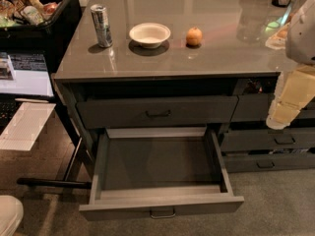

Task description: Place redbull can into middle drawer

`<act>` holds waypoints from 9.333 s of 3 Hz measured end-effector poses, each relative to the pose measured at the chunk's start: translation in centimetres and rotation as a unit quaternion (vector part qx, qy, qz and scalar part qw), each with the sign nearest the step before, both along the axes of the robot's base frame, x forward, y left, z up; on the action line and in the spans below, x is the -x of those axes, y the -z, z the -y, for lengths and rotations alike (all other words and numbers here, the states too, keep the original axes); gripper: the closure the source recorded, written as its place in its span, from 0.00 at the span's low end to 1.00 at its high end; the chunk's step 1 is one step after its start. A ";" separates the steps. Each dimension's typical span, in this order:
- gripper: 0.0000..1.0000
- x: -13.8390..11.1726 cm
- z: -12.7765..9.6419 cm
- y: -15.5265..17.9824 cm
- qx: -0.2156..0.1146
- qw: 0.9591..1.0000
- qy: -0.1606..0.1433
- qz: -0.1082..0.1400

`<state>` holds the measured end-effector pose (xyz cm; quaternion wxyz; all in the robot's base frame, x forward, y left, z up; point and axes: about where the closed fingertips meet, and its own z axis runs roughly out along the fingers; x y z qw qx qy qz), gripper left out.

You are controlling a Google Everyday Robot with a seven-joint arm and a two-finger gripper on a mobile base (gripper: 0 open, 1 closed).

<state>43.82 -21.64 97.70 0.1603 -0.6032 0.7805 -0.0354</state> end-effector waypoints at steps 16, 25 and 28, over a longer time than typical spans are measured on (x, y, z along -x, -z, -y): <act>0.00 -42.5 -36.4 1.2 -0.347 0.923 0.028 0.163; 1.00 -42.8 -39.1 5.5 -0.347 0.933 0.019 0.092; 1.00 -38.4 -34.5 -8.4 -0.434 0.875 0.017 0.215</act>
Offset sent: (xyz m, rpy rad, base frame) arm 0.0512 0.0153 0.0024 0.2801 -0.1332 -0.0554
